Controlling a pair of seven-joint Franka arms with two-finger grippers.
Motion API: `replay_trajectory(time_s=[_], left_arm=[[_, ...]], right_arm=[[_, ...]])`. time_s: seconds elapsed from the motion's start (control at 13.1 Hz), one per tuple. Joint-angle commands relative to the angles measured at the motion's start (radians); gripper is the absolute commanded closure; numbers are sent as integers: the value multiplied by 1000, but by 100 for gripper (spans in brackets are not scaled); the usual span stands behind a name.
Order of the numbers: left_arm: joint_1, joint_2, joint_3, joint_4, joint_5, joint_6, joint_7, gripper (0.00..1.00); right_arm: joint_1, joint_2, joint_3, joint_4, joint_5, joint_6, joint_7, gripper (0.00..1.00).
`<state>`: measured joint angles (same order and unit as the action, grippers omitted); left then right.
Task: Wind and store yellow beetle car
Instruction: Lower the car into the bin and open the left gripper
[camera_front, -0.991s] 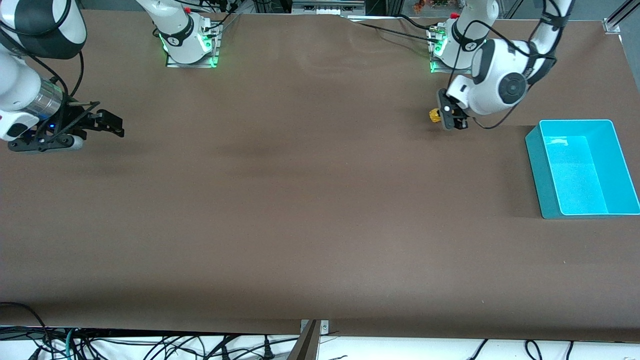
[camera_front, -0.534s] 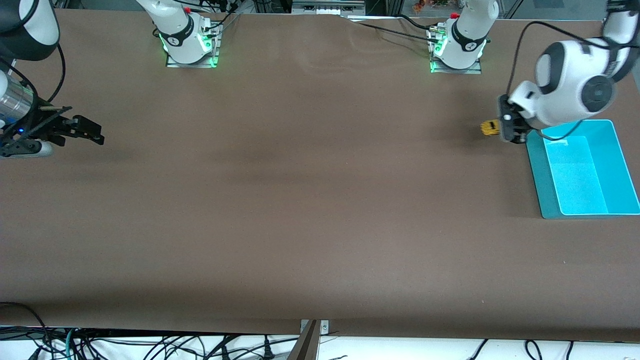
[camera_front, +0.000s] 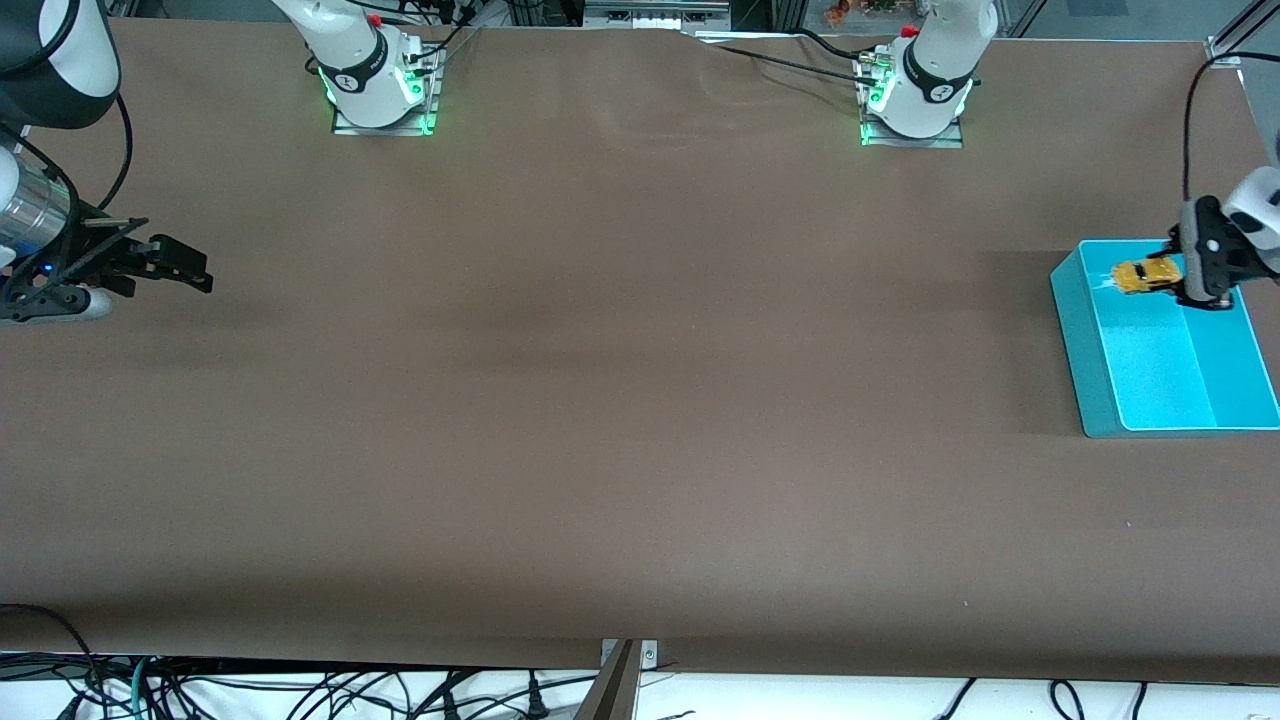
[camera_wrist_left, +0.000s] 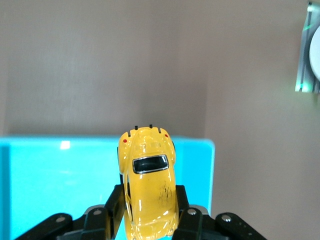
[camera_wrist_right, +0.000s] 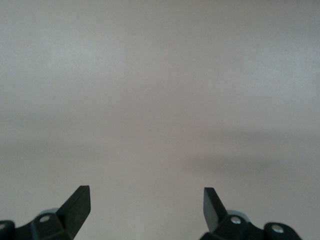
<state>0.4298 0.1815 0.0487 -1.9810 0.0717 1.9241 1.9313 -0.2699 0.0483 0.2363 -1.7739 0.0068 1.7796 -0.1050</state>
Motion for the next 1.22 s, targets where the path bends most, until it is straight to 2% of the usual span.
replay_trajectory(time_s=[0.0, 0.3, 0.46, 0.84, 1.07, 1.14], left_arm=[[52, 177, -6, 181, 11, -28, 58, 91], [55, 292, -6, 295, 14, -1, 58, 90], [66, 323, -4, 286, 17, 93, 61, 89], [66, 426, 19, 278, 5, 196, 86, 89], [63, 447, 19, 239, 2, 252, 83, 87], [63, 455, 19, 229, 0, 269, 81, 83]], right_arm=[[6, 12, 5, 33, -1, -11, 1, 0], [37, 15, 5, 34, -5, -6, 1, 0], [40, 24, 5, 50, -5, -6, -1, 0], [37, 35, 1, 56, -4, -3, 2, 0], [37, 35, 0, 56, -22, 6, 31, 0], [37, 33, 1, 56, -40, 1, 42, 0]])
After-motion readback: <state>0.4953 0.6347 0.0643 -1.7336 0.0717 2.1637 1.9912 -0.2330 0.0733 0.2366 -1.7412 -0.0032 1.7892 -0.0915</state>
